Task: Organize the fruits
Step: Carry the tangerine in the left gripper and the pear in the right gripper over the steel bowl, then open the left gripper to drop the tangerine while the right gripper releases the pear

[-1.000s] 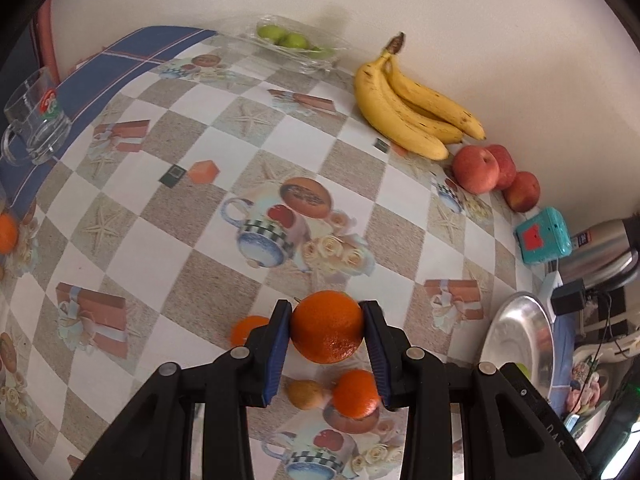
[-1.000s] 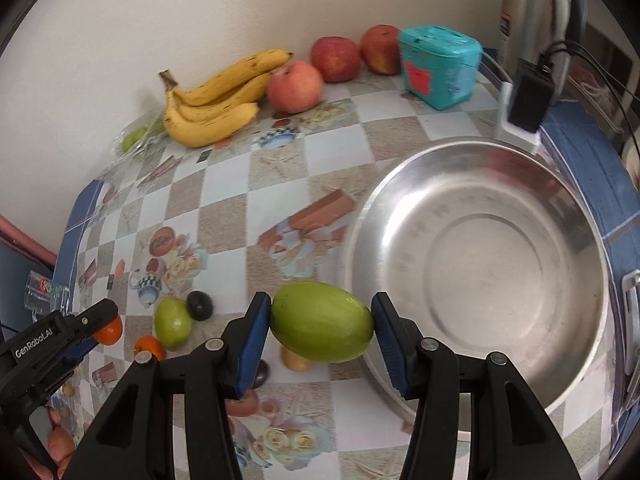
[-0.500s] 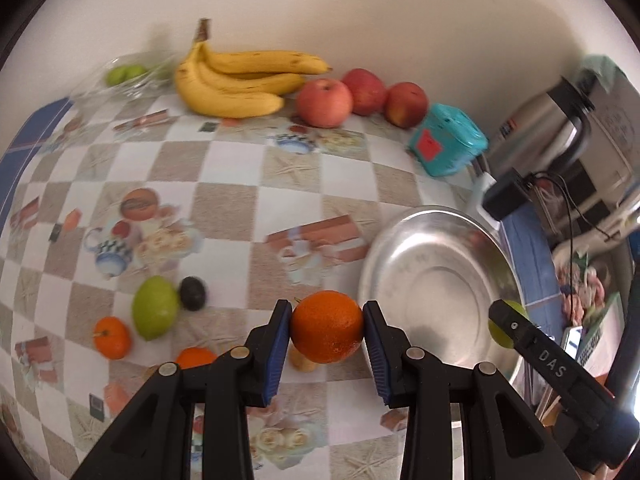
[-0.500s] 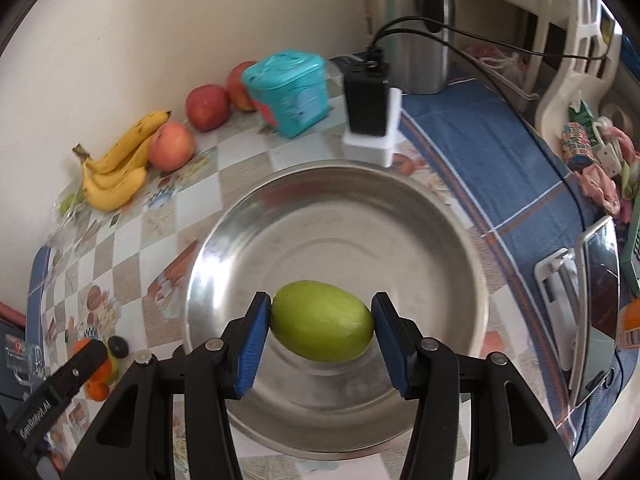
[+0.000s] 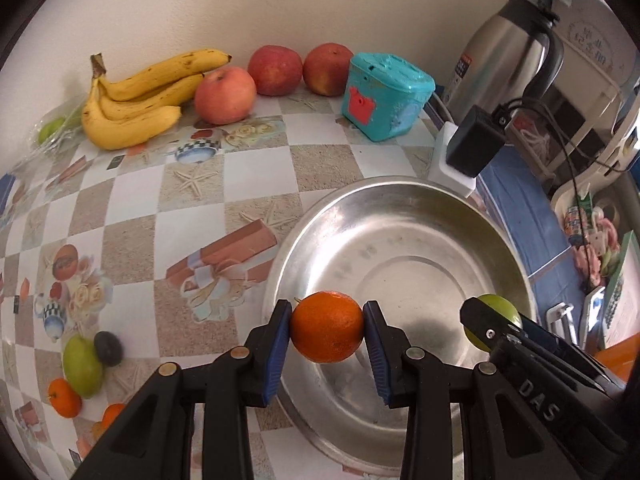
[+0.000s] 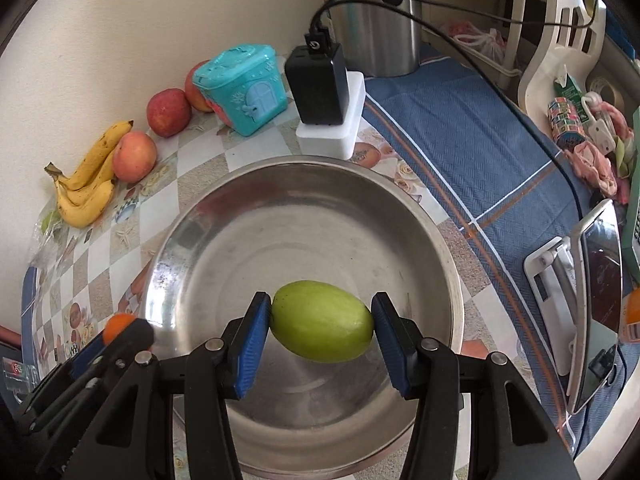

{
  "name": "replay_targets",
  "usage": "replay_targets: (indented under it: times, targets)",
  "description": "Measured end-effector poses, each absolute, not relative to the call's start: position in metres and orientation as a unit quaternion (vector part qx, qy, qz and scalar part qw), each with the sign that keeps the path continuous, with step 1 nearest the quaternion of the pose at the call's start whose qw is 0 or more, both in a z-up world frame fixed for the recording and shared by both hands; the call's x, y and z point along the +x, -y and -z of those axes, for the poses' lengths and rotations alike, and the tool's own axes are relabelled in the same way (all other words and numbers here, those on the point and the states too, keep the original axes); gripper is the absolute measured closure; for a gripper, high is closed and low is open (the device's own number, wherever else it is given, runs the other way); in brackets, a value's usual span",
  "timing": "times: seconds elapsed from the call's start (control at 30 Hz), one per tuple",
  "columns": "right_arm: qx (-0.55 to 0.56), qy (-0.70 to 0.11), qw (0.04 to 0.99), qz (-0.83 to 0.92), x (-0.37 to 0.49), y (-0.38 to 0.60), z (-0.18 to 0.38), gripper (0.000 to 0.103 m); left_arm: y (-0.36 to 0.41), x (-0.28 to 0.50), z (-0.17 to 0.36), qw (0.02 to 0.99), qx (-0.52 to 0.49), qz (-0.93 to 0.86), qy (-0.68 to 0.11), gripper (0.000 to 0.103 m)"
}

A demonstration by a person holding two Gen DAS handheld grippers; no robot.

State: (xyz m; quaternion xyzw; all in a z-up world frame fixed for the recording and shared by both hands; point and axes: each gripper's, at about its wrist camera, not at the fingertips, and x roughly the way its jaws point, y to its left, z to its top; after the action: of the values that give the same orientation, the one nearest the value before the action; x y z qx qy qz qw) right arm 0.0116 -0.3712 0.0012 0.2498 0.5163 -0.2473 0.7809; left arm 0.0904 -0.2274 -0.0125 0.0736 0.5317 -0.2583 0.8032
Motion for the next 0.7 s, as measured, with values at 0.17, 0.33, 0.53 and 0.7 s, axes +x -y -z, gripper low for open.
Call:
replay_targets:
  times: [0.17,0.33,0.53,0.7]
  targets:
    - [0.256,-0.516,0.779,0.249,0.009,0.374,0.003,0.049,0.236,0.089,0.024,0.799,0.076,0.264,-0.536,0.064]
    - [0.258,-0.522,0.773,0.252,0.008,0.377,0.01,0.049,0.239,0.089,0.035,0.793,0.081,0.261,-0.545,0.064]
    - [0.259,-0.528,0.768,0.255,0.009,0.377,0.013,0.049,0.238,0.088,0.038,0.791,0.081,0.257,-0.549,0.063]
    - [0.263,-0.532,0.764,0.252,0.009,0.377,0.015,0.049,0.237,0.088,0.037,0.791,0.077,0.257,-0.55,0.063]
